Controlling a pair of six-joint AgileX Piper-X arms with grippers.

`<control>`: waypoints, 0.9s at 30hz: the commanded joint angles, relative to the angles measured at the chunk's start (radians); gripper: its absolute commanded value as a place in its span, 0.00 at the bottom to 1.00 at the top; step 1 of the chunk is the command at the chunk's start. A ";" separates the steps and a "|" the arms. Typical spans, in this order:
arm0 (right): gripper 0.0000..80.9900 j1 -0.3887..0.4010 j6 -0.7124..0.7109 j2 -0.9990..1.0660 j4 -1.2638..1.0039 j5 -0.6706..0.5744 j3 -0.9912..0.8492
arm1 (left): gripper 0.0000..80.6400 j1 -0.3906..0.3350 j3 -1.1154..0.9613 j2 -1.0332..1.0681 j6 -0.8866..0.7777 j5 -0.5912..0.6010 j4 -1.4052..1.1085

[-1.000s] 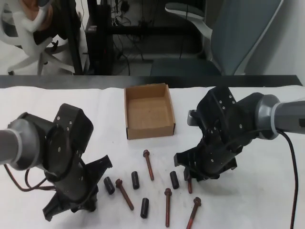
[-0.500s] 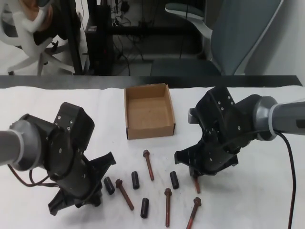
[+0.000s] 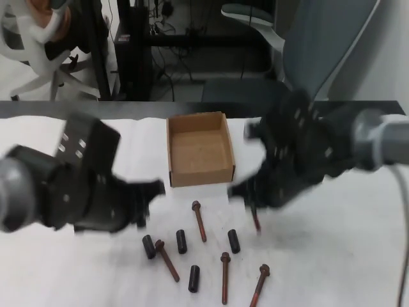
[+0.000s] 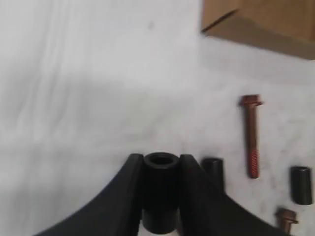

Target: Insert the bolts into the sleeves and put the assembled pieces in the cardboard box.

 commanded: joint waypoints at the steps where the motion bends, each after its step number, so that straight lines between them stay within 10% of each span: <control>1: 0.01 -0.003 -0.015 -0.125 -0.086 0.032 -0.025 | 0.02 -0.004 -0.004 -0.118 0.101 -0.033 -0.057; 14: 0.01 0.049 -0.060 -0.386 -0.492 -0.115 -0.025 | 0.02 -0.177 -0.002 -0.341 0.356 0.034 -0.424; 22: 0.01 0.071 -0.060 -0.390 -0.622 -0.193 -0.025 | 0.02 -0.404 0.000 -0.339 0.657 -0.177 -0.427; 27: 0.01 0.071 -0.060 -0.390 -0.622 -0.222 -0.025 | 0.02 -0.411 0.000 -0.307 0.661 -0.202 -0.427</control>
